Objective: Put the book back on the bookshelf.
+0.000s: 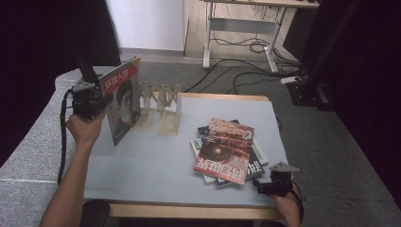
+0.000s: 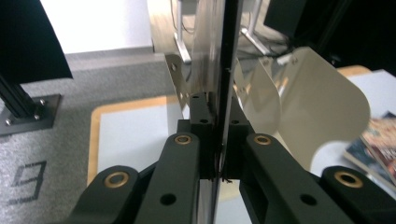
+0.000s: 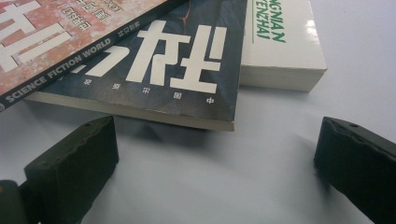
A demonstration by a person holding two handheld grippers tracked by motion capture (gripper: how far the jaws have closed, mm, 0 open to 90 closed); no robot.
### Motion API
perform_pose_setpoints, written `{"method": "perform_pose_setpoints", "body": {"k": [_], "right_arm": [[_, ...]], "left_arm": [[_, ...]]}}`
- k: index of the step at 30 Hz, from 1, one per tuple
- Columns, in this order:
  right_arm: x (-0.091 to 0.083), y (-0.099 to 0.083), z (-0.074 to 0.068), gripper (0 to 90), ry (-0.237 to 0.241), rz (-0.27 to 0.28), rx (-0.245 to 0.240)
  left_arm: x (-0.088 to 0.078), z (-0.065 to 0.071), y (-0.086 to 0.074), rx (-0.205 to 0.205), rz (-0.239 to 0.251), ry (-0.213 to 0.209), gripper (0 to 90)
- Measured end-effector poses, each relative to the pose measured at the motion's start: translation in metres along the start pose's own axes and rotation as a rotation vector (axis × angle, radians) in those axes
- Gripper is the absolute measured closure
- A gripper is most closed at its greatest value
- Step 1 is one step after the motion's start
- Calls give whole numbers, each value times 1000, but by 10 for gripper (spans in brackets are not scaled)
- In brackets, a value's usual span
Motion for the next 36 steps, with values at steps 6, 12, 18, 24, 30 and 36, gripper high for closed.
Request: {"method": "perform_pose_setpoints", "body": {"k": [6, 12, 18, 24, 30, 36], "right_arm": [[0, 0, 0, 0, 0, 0, 0], [0, 0, 0, 0, 0, 0, 0], [0, 0, 0, 0, 0, 0, 2], [0, 0, 0, 0, 0, 0, 1], [0, 0, 0, 0, 0, 0, 1], [0, 0, 0, 0, 0, 0, 1]], "left_arm": [[11, 1, 0, -35, 50, -18, 868], [18, 0, -10, -58, 63, -39, 865], [15, -2, -20, -46, 42, -50, 858], [12, 2, -29, -3, -24, -65, 838], [11, 5, -28, 5, -56, -88, 776], [18, 4, -25, -14, -100, -82, 810]]}}
Point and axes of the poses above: each handheld gripper's, and its own axes: x roughly forward along the jaws, y roughly out of its top, z roughly to its right, the point moved 5 cm from there along x, roughly forward along the jaws
